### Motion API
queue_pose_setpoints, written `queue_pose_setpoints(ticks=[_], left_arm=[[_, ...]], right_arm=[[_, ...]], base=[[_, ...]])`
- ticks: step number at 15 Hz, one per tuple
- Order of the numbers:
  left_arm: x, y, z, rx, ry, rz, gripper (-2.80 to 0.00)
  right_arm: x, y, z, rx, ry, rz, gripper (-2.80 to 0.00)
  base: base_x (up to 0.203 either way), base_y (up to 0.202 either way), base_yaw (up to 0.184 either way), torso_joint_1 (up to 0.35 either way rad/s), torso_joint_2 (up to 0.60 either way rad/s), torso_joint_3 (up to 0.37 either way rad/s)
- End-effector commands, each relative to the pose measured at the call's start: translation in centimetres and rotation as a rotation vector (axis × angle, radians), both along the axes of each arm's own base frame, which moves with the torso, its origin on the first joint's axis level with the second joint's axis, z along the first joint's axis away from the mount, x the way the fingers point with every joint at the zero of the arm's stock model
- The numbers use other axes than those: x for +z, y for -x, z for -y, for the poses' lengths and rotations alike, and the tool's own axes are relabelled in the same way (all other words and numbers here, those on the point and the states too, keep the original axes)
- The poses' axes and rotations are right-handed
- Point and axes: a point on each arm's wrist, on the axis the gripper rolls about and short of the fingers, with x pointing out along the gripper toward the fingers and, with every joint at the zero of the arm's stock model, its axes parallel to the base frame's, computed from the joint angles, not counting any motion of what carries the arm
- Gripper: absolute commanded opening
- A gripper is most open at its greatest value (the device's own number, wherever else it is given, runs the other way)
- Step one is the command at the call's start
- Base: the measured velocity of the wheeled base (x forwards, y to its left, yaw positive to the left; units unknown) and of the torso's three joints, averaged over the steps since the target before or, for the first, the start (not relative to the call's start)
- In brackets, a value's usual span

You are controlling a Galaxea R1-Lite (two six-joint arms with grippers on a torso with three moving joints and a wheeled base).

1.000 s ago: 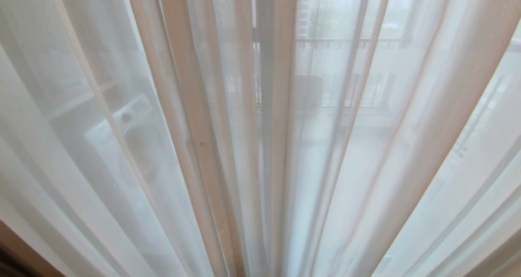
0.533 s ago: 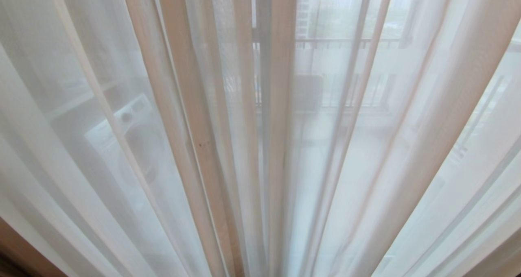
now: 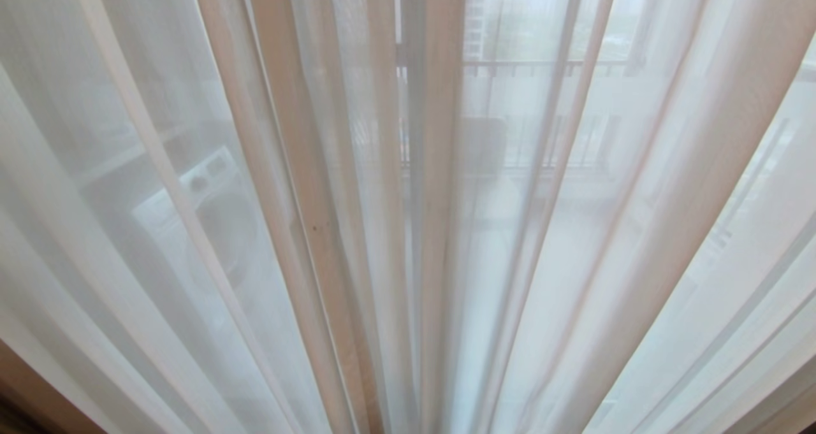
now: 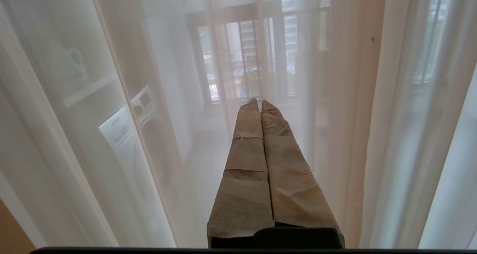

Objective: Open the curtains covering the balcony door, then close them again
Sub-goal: Pull the inner curtains open on both sides

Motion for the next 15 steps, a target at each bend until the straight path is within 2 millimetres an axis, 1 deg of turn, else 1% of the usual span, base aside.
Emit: queue_pose_setpoints(ticks=[1, 6, 7, 10, 15], left_arm=[[1.6, -0.7, 0.0, -0.007, 0.013, -0.042, -2.8], [6.7, -3.0, 0.0, -0.122, 0.088, -0.06, -2.8], [7.3, -3.5, 0.1, -0.139, 0.092, -0.073, -2.8], [8.3, -4.9, 0.2, -0.146, 0.087, -0.113, -2.8], [10.1, -7.2, 0.5, -0.159, 0.12, -0.117, -2.8]], right_arm=[[0.0, 0.0, 0.0, 0.0, 0.0, 0.0, -2.8], [0.0, 0.0, 0.0, 0.0, 0.0, 0.0, -2.8], [0.0, 0.0, 0.0, 0.0, 0.0, 0.0, -2.8], [0.0, 0.0, 0.0, 0.0, 0.0, 0.0, -2.8], [0.0, 0.0, 0.0, 0.0, 0.0, 0.0, -2.8]], base=[[0.0, 0.0, 0.0, 0.0, 0.0, 0.0], [0.0, 0.0, 0.0, 0.0, 0.0, 0.0], [0.0, 0.0, 0.0, 0.0, 0.0, 0.0], [0.0, 0.0, 0.0, 0.0, 0.0, 0.0], [0.0, 0.0, 0.0, 0.0, 0.0, 0.0]])
